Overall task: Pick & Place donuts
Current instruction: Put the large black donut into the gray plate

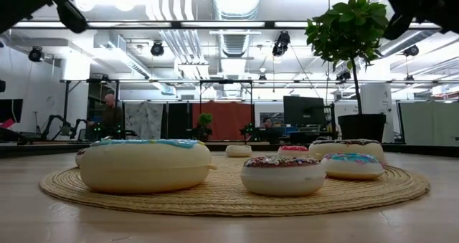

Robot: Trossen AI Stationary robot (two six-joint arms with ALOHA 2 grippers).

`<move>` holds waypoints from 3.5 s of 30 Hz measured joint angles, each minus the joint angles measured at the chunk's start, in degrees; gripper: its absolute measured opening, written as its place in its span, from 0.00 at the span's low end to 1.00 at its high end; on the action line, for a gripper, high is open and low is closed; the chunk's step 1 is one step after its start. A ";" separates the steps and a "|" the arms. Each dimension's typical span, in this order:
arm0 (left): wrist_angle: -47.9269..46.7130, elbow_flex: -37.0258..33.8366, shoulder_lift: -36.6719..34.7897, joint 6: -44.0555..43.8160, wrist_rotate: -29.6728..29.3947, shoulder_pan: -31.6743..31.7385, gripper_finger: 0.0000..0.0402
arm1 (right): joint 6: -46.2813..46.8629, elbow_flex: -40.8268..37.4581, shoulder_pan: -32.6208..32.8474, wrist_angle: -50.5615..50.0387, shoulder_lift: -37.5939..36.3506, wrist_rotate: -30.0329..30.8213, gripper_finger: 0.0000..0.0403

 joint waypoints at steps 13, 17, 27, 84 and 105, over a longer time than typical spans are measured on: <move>3.54 5.21 1.58 -2.13 -5.40 0.00 0.00 | 4.70 0.00 0.00 20.81 -0.02 7.20 0.02; 3.89 8.72 4.10 -2.38 -5.40 0.00 0.00 | 6.56 1.39 -0.01 20.76 0.00 9.77 0.02; 3.44 16.37 12.75 -2.00 -5.39 0.00 0.00 | 6.69 10.16 0.00 19.64 4.70 9.98 0.02; -49.72 42.93 38.28 -0.61 -2.36 -0.02 0.00 | 0.69 57.27 0.00 -39.60 58.12 8.88 0.02; -53.71 42.80 39.72 1.58 -2.32 -0.02 0.00 | 6.35 57.33 -0.02 -39.67 66.88 8.91 0.02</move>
